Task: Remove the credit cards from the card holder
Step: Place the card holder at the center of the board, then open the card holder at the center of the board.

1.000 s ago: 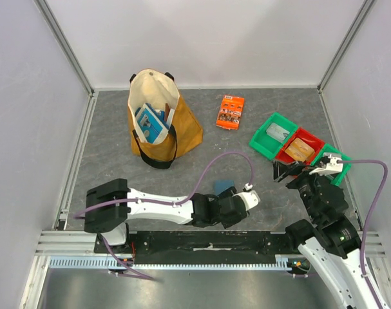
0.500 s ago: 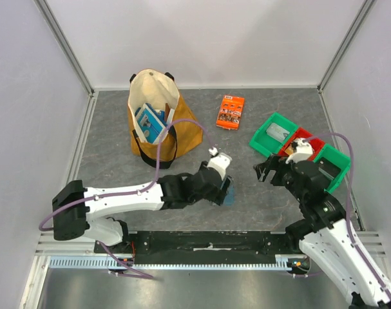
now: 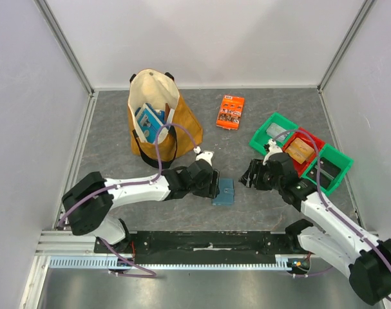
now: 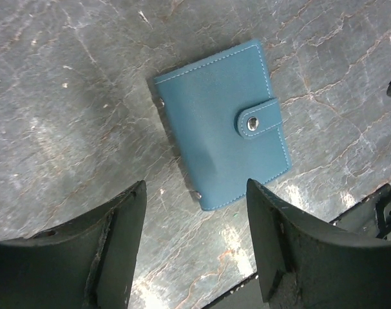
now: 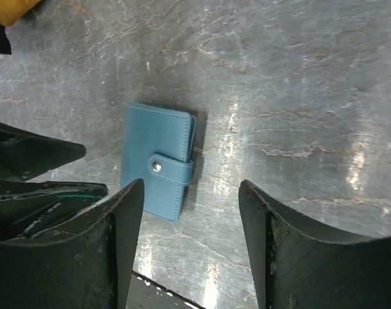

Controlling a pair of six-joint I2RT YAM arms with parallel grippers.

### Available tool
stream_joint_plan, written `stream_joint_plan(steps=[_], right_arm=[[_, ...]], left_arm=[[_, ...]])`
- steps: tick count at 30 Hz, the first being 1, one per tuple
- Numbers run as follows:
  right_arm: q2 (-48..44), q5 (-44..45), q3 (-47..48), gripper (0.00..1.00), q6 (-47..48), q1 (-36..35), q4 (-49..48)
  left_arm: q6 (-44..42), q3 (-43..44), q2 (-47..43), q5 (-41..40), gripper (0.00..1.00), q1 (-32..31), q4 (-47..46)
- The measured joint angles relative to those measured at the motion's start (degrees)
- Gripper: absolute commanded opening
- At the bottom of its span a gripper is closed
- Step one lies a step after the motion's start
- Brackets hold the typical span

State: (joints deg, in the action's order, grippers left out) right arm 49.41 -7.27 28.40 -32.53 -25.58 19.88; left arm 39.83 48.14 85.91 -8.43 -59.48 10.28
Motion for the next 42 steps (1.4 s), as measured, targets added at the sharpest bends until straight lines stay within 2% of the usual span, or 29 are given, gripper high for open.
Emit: stream_joint_plan(steps=[6, 13, 19, 21, 27, 35, 42], right_arm=[[5.7, -0.9, -1.1, 0.54, -1.7, -2.8, -5.4], [14.4, -1.2, -2.0, 0.45, -2.5, -6.3, -11.4], [23.2, -1.2, -0.8, 0.39, -1.7, -9.5, -14.5], [25.6, -1.3, 1.4, 0.42, -0.5, -10.0, -14.8], [28.0, 0.9, 6.9, 0.63, 4.3, -12.2, -12.9], [25.3, 5.9, 8.3, 0.64, 8.0, -17.7, -9.7], [29.4, 10.9, 9.9, 0.63, 9.9, -20.7, -8.6]], left_arm=[[2.0, 0.0, 4.6, 1.0, 0.62, 0.0, -2.0], [4.2, 0.0, 7.0, 1.1, 0.48, 0.0, -3.3], [6.2, -1.4, 7.1, 1.6, 0.47, 0.0, -5.4], [7.3, -2.6, 7.0, 1.6, 0.47, 0.0, -7.0], [11.8, -7.5, 4.2, 1.6, 0.52, -0.3, -12.4], [15.7, -10.3, 2.0, 0.5, 0.54, 0.4, -14.1], [16.3, -10.5, 2.2, 0.7, 0.54, 2.5, -15.2]])
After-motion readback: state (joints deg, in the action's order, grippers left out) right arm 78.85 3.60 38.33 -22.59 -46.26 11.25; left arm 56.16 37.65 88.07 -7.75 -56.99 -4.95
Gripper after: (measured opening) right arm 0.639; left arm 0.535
